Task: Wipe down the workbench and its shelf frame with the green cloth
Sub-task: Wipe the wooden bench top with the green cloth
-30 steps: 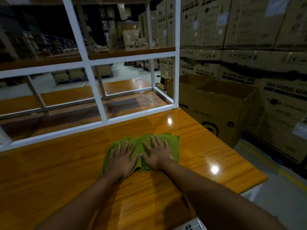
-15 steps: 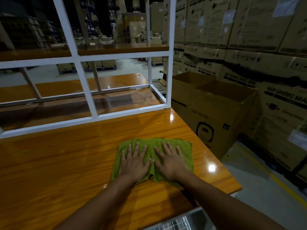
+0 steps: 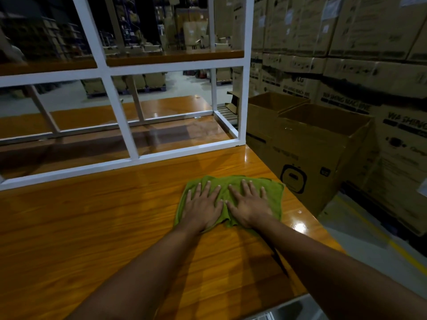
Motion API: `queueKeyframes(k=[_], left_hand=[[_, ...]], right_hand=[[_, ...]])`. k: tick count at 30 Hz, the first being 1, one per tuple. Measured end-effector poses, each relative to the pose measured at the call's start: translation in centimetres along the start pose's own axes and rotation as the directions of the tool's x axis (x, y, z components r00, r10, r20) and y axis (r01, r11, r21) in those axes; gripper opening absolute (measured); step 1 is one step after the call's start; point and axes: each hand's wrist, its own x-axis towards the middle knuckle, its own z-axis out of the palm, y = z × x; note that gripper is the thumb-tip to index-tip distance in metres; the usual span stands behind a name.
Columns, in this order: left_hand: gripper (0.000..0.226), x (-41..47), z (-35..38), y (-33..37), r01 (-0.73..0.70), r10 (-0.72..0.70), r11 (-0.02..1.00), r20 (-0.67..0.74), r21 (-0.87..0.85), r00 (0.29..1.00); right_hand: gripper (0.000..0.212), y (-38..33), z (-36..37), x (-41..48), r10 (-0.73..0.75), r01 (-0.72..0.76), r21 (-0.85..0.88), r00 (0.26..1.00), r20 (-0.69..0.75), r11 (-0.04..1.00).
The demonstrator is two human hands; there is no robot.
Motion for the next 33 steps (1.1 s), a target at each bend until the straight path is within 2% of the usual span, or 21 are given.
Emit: queueKeyframes(k=[5,11,18,24,30,33], left_hand=[[0.061,-1.1,-0.1,-3.1,0.004,-0.004,1.0,-0.009,0.012,1.0],[0.064,-4.3,-0.6,-8.2,0.042,-0.042,0.999,-0.001,0.013,0.999],[0.064,-9.6,-0.7,-10.9,0.089,-0.089,0.996,0.007,0.015,0.996],[0.067,-13.7,-1.0,-10.7,0.131,-0.132,0.991,0.028,0.03,0.991],[0.09,-17.7,-0.6,-7.7,0.13,-0.13,0.991,0.016,0.025,0.991],[0.092,-18.3,-0.3,-5.2,0.127,-0.128,0.991,0.013,0.036,0.992]], right_hand=[[0.069,-3.0,0.3,0.2,0.023,-0.023,-0.014,1.0,0.014,1.0],[0.069,-8.7,0.9,-1.5,-0.028,0.028,-0.012,1.0,-0.002,1.0],[0.068,-13.4,1.4,-4.6,-0.055,0.055,0.001,0.998,0.022,0.998],[0.067,-14.7,1.6,-8.8,-0.108,0.108,0.031,0.994,0.012,0.994],[0.068,-12.6,1.7,-12.9,-0.178,0.179,0.041,0.984,-0.027,0.983],[0.069,-10.5,1.6,-14.5,-0.194,0.195,0.055,0.981,-0.033,0.979]])
